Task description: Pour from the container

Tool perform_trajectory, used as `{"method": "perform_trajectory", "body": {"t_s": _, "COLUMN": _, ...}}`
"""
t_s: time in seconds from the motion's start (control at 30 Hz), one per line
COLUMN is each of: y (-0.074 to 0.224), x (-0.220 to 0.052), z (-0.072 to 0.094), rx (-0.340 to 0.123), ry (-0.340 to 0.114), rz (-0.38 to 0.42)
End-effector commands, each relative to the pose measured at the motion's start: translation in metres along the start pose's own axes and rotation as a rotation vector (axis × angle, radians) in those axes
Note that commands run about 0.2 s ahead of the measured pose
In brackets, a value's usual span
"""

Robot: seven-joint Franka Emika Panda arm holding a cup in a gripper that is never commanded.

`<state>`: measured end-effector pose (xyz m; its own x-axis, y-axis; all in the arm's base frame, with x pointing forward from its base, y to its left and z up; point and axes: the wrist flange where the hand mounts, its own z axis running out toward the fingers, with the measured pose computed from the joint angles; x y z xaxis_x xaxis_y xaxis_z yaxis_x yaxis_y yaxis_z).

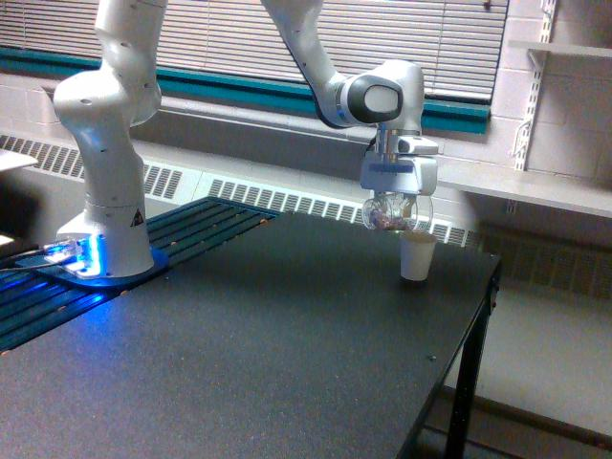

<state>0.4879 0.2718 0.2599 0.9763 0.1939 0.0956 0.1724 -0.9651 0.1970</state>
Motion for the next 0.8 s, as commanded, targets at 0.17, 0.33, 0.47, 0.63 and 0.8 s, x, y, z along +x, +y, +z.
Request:
{"method": "perform_trajectory", "body": {"t_s": 0.17, "y": -0.0035, "x": 0.0016, "z": 0.0003, "rx": -0.037, "ry": -0.01, "rz": -0.022}}
{"method": "perform_trajectory", "body": {"t_s": 0.33, "y": -0.0047, "x": 0.0014, "z": 0.0027, "rx": -0.051, "ry": -0.019, "rz": -0.034}}
{"method": "perform_trajectory", "body": {"t_s": 0.47, "y": -0.006, "x": 0.0021, "z": 0.0035, "rx": -0.057, "ry": -0.023, "rz": -0.038}}
{"method": "perform_trajectory", "body": {"t_s": 0.63, "y": -0.0071, "x": 0.0032, "z": 0.0035, "rx": -0.073, "ry": -0.03, "rz": -0.051}}
{"method": "perform_trajectory", "body": {"t_s": 0.8, "y": -0.0077, "x": 0.0041, "z": 0.0033, "rx": -0.085, "ry": -0.035, "rz": -0.062}}
